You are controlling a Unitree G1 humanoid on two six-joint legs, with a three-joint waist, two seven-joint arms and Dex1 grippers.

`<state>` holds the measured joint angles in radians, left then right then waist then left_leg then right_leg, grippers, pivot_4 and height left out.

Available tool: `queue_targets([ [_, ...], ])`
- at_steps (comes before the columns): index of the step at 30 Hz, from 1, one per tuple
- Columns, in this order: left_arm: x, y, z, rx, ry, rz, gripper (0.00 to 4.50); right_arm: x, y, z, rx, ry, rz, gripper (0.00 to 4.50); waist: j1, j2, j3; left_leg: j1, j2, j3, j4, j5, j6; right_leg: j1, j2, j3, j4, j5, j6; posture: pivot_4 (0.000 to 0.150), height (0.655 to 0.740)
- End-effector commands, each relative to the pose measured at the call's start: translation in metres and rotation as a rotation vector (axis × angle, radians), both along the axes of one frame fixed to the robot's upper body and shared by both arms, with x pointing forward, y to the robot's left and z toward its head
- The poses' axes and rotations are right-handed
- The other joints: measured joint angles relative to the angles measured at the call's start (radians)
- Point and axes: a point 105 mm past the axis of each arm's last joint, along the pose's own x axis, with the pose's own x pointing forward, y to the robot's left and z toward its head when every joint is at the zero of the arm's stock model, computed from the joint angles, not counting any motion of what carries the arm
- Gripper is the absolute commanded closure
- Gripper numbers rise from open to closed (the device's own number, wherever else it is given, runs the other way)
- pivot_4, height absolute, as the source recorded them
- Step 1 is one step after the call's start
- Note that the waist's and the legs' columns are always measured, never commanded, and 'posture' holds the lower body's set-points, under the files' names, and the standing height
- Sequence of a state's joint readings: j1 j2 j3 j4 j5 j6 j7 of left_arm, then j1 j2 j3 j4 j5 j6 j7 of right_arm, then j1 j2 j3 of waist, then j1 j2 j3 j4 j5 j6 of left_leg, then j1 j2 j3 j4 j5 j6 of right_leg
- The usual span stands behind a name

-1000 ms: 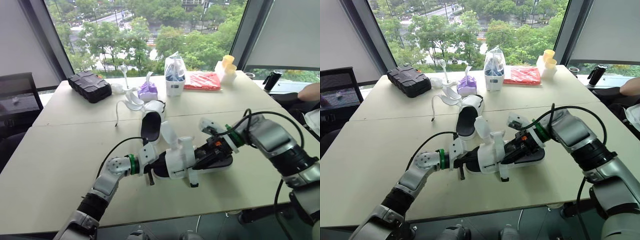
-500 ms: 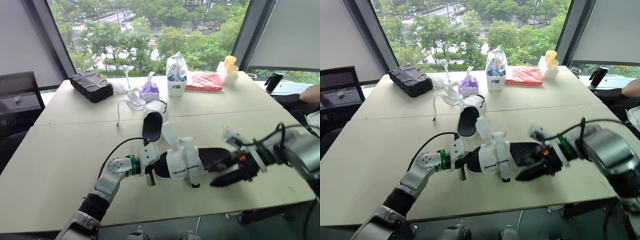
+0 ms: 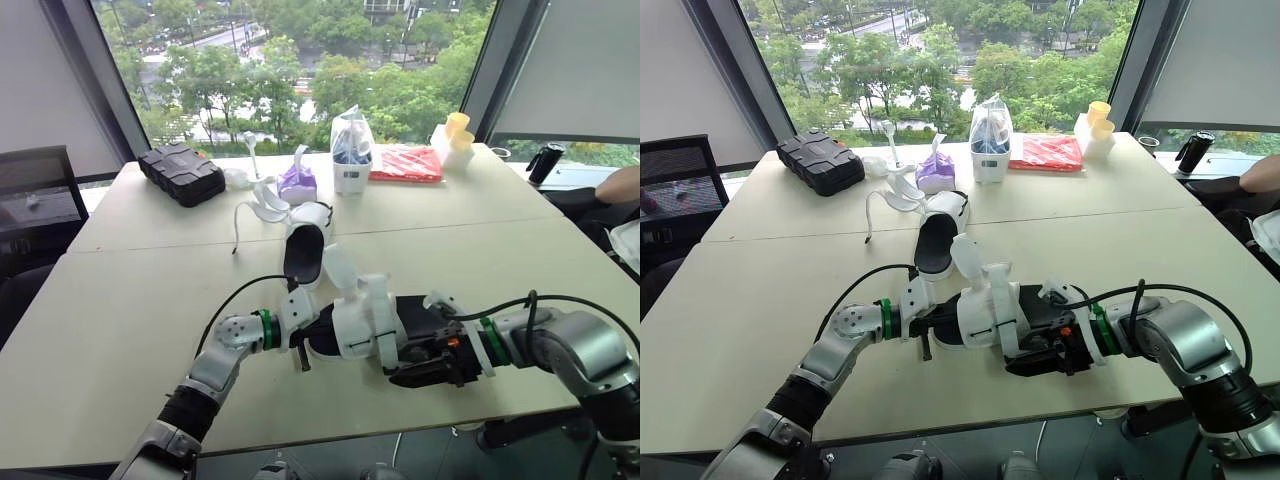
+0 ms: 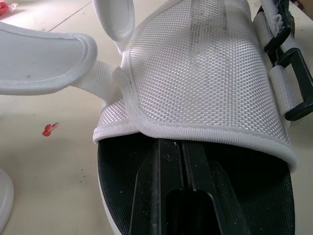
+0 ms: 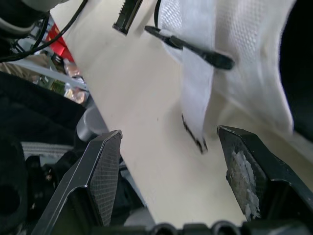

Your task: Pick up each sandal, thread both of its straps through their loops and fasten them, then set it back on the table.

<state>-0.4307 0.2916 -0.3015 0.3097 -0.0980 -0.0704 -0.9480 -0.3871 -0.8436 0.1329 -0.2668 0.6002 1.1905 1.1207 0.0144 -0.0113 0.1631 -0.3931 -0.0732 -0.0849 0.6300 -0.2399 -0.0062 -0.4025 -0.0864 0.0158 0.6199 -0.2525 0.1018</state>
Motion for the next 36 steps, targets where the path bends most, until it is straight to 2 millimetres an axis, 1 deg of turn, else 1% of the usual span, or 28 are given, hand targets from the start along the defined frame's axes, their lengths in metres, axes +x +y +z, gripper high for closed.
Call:
queue_targets([
  [1, -0.014, 0.004, -0.039, 0.105, 0.120, -0.015, 4.50, -0.001, 0.009, 0.004, 0.026, -0.023, 0.015, 1.15, 0.000, 0.000, 0.000, 0.000, 0.000, 0.000, 0.000, 0.000, 0.000, 0.000, 0.000, 0.000, 0.000, 0.000, 0.000, 0.150, 0.7400],
  [6, -0.014, 0.003, -0.039, 0.104, 0.120, -0.015, 4.50, -0.003, 0.018, 0.001, 0.047, -0.008, 0.021, 1.15, 0.000, 0.000, 0.000, 0.000, 0.000, 0.000, 0.000, 0.000, 0.000, 0.000, 0.000, 0.000, -0.001, 0.000, 0.000, 0.150, 0.7400],
  [7, -0.014, 0.003, -0.039, 0.103, 0.120, -0.014, 4.50, -0.003, 0.019, 0.001, 0.053, 0.002, 0.019, 1.66, 0.000, 0.000, 0.000, 0.000, 0.000, 0.000, 0.000, 0.000, 0.000, 0.000, 0.000, 0.000, -0.001, 0.000, 0.000, 0.150, 0.7400],
  [8, -0.014, 0.003, -0.039, 0.103, 0.120, -0.014, 4.50, -0.003, 0.020, 0.001, 0.057, 0.008, 0.019, 1.92, 0.000, 0.000, 0.000, 0.000, 0.000, 0.000, 0.000, 0.000, 0.000, 0.000, 0.000, 0.000, -0.001, 0.000, 0.000, 0.150, 0.7400],
  [10, -0.014, 0.003, -0.039, 0.102, 0.119, -0.015, 4.50, -0.003, 0.022, 0.000, 0.059, 0.013, 0.019, 2.98, 0.000, 0.000, 0.000, 0.000, 0.000, 0.000, 0.000, 0.000, 0.000, 0.000, 0.000, 0.000, -0.001, 0.000, 0.000, 0.150, 0.7400],
  [11, -0.014, 0.002, -0.038, 0.102, 0.118, -0.015, 4.50, -0.003, 0.022, 0.000, 0.058, 0.014, 0.021, 3.42, 0.000, 0.000, 0.000, 0.000, 0.000, 0.000, 0.000, 0.000, 0.000, 0.000, 0.000, 0.000, -0.001, 0.000, 0.000, 0.150, 0.7400],
  [12, -0.014, 0.002, -0.038, 0.103, 0.117, -0.016, 4.50, -0.004, 0.023, 0.000, 0.057, 0.016, 0.024, 4.05, 0.000, 0.000, 0.000, 0.000, 0.000, 0.000, 0.000, 0.000, 0.000, 0.000, 0.000, 0.000, -0.001, 0.000, 0.000, 0.150, 0.7400],
  [13, -0.014, 0.002, -0.038, 0.103, 0.117, -0.017, 4.50, -0.005, 0.024, 0.000, 0.055, 0.021, 0.027, 4.45, 0.000, 0.000, 0.000, 0.000, 0.000, 0.000, 0.000, 0.000, 0.000, 0.000, 0.000, 0.000, -0.001, 0.000, 0.000, 0.150, 0.7400],
  [15, -0.014, 0.001, -0.039, 0.104, 0.115, -0.019, 4.50, -0.011, 0.024, 0.000, 0.054, 0.044, 0.044, 4.45, 0.000, 0.000, 0.000, 0.000, 0.000, 0.000, 0.000, 0.000, 0.000, 0.000, 0.000, 0.000, -0.001, 0.000, 0.000, 0.150, 0.7400],
  [22, -0.015, -0.001, -0.042, 0.146, 0.090, -0.043, 4.50, -0.057, 0.016, 0.005, -0.004, 0.092, 0.180, 4.45, 0.007, 0.000, 0.000, -0.002, 0.000, 0.000, 0.000, -0.001, 0.002, 0.000, -0.001, -0.001, -0.003, 0.000, 0.000, 0.150, 0.7400],
  [26, -0.014, -0.001, -0.043, 0.151, 0.087, -0.038, 4.50, -0.066, 0.014, 0.008, -0.010, 0.092, 0.201, 4.45, 0.007, 0.000, 0.000, 0.000, 0.000, 0.000, 0.001, -0.001, 0.002, 0.002, -0.001, -0.001, -0.003, 0.000, 0.000, 0.150, 0.7400],
  [28, -0.012, 0.000, -0.046, 0.179, 0.089, -0.031, 4.50, -0.079, 0.013, 0.014, -0.014, 0.096, 0.241, 4.45, 0.011, 0.000, 0.000, 0.000, 0.000, 0.000, 0.001, -0.001, 0.002, 0.003, -0.001, -0.001, -0.004, -0.001, -0.001, 0.150, 0.7400],
  [30, -0.009, 0.002, -0.049, 0.209, 0.086, -0.026, 4.50, -0.087, 0.012, 0.019, -0.021, 0.097, 0.269, 4.45, 0.021, 0.000, 0.000, 0.000, 0.000, 0.000, 0.001, -0.001, 0.002, 0.004, -0.001, -0.001, -0.004, -0.002, 0.001, 0.150, 0.7400],
  [33, -0.008, 0.003, -0.052, 0.232, 0.085, -0.027, 4.50, -0.089, 0.010, 0.028, -0.024, 0.071, 0.276, 4.45, 0.027, 0.000, -0.001, 0.000, 0.000, 0.000, 0.001, -0.001, 0.002, 0.005, -0.001, -0.002, -0.005, -0.002, 0.001, 0.150, 0.7400],
  [36, -0.008, 0.004, -0.053, 0.244, 0.083, -0.026, 4.50, -0.085, 0.009, 0.044, -0.012, 0.017, 0.281, 4.45, 0.028, 0.000, -0.001, 0.000, 0.000, -0.001, 0.001, -0.001, 0.002, 0.005, -0.001, -0.002, -0.006, -0.002, 0.001, 0.150, 0.7400],
])
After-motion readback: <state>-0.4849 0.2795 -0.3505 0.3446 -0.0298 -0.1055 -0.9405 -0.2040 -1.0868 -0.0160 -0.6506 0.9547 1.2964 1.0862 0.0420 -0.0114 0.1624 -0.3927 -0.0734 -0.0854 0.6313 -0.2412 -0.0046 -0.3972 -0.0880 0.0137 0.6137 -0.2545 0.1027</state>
